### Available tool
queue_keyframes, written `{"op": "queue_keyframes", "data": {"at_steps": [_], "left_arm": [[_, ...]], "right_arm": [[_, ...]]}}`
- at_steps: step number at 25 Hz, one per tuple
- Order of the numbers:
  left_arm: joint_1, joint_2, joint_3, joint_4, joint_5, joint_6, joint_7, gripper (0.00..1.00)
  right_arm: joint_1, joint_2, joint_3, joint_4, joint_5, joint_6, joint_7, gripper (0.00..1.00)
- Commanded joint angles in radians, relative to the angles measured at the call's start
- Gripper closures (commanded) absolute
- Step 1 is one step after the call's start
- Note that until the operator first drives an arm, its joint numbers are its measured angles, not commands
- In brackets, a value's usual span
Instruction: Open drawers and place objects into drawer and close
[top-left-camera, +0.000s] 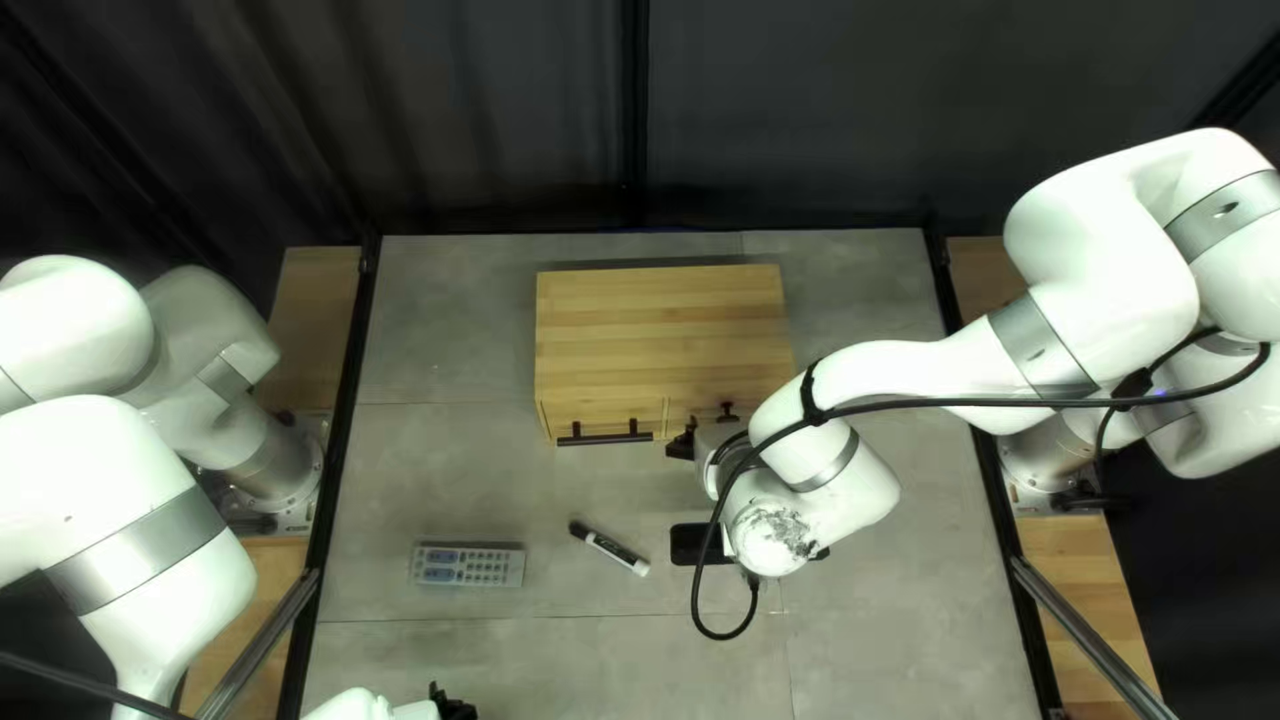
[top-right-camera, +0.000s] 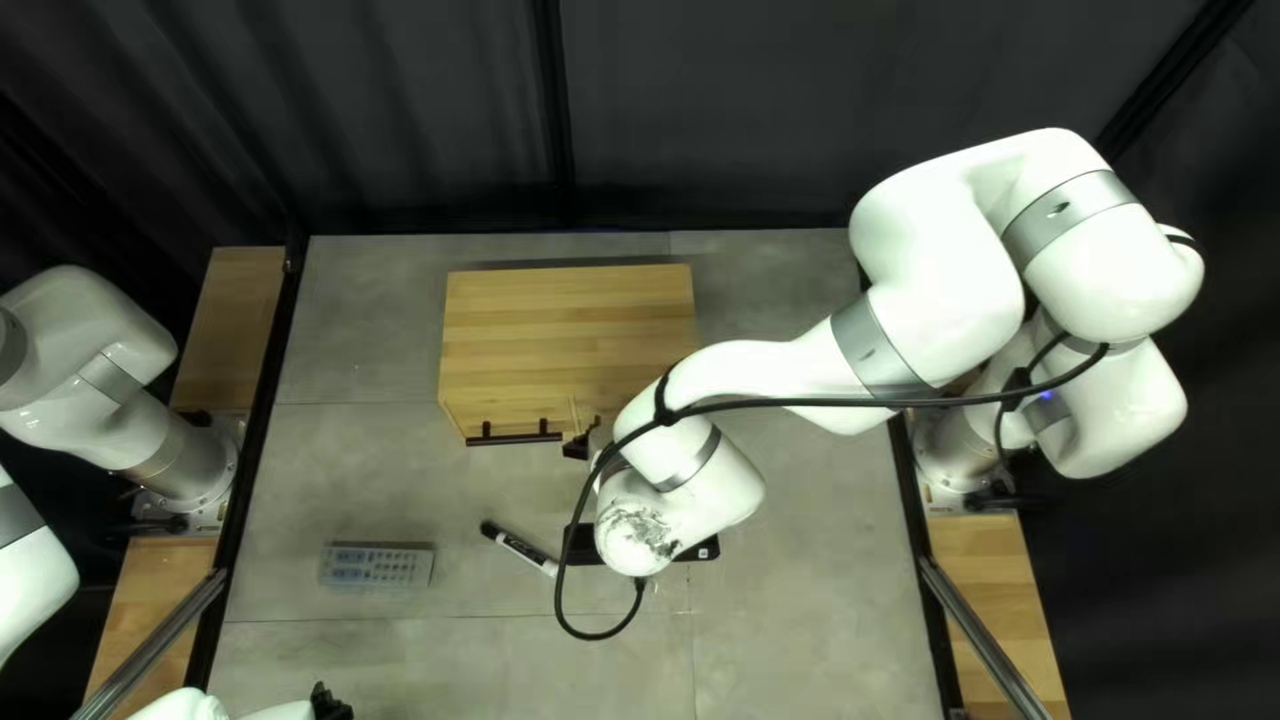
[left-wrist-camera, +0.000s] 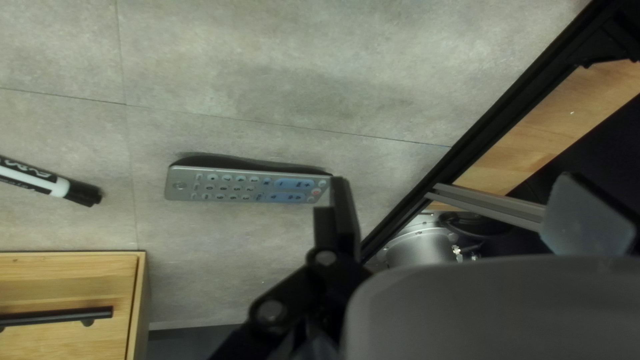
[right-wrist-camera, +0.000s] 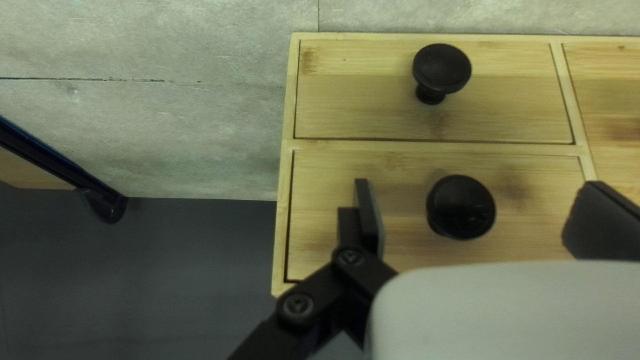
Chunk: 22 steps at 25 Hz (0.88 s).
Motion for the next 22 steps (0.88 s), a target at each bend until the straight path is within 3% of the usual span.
{"op": "queue_keyframes", "data": {"at_steps": [1,4,6,7,9,12,22], "left_arm": [[0.0,0.0,0.0,0.0,0.0,0.0,0.0,0.0],[0.0,0.0,0.0,0.0,0.0,0.0,0.0,0.0],[0.0,0.0,0.0,0.0,0.0,0.0,0.0,0.0],[0.0,0.0,0.0,0.0,0.0,0.0,0.0,0.0],[0.0,0.0,0.0,0.0,0.0,0.0,0.0,0.0],[0.0,0.0,0.0,0.0,0.0,0.0,0.0,0.0],[0.0,0.0,0.0,0.0,0.0,0.0,0.0,0.0]], "right_arm": [[-0.001,0.001,-0.001,0.0,-0.003,-0.001,-0.004,0.12],[-0.002,0.003,-0.001,0.0,-0.004,-0.003,-0.004,0.16],[-0.002,0.004,-0.001,0.0,-0.005,-0.004,-0.004,0.38],[-0.002,0.005,-0.001,0.0,-0.005,-0.004,-0.004,0.67],[-0.002,0.006,-0.001,0.0,-0.006,-0.006,-0.004,0.86],[-0.001,0.004,-0.001,-0.004,-0.008,-0.006,-0.003,0.91],[0.002,-0.001,0.0,-0.013,-0.015,-0.006,0.004,0.9]]}}
